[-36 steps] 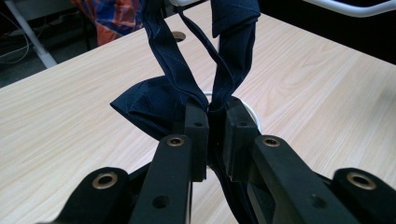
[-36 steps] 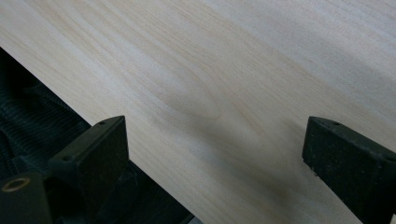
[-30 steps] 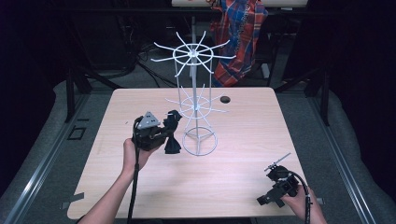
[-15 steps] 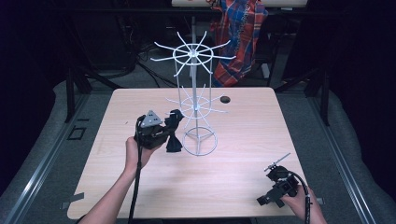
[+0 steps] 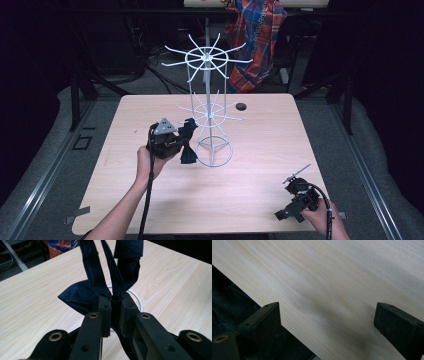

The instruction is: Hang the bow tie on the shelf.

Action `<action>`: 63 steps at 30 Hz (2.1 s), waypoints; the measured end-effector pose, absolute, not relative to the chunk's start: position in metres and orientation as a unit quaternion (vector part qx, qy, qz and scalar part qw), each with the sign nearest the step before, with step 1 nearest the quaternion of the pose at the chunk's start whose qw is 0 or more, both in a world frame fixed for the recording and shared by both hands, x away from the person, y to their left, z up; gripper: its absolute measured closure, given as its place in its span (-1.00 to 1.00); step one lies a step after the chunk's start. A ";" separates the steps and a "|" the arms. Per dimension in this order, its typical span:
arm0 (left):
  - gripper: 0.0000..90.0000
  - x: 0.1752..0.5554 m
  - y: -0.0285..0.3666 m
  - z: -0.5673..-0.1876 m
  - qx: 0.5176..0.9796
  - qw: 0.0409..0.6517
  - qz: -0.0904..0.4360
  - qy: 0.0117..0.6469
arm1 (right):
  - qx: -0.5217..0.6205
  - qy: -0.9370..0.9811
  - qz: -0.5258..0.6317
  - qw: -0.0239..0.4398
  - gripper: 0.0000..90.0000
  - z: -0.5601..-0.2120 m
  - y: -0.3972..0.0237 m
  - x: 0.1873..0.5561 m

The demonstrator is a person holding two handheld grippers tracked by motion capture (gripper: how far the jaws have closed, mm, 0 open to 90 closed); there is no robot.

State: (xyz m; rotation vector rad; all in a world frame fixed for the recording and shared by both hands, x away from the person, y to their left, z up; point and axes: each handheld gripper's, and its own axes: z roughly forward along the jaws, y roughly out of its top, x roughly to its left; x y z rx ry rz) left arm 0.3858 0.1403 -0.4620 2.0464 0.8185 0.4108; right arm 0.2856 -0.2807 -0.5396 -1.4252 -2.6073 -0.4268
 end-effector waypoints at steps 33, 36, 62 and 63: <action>-0.14 0.386 0.143 -0.469 0.827 0.393 0.164 0.367 | -0.475 -0.865 -0.147 0.065 -0.84 -0.537 -0.282 0.283; -0.21 0.385 0.147 -0.468 0.827 0.391 0.164 0.369 | -0.475 -0.865 -0.150 0.063 -0.84 -0.537 -0.282 0.283; -0.77 0.350 0.165 -0.466 0.853 0.322 0.174 0.372 | -0.474 -0.865 -0.156 0.061 -0.84 -0.533 -0.283 0.281; -0.80 0.348 0.165 -0.468 0.855 0.315 0.174 0.373 | -0.474 -0.865 -0.156 0.061 -0.84 -0.533 -0.284 0.281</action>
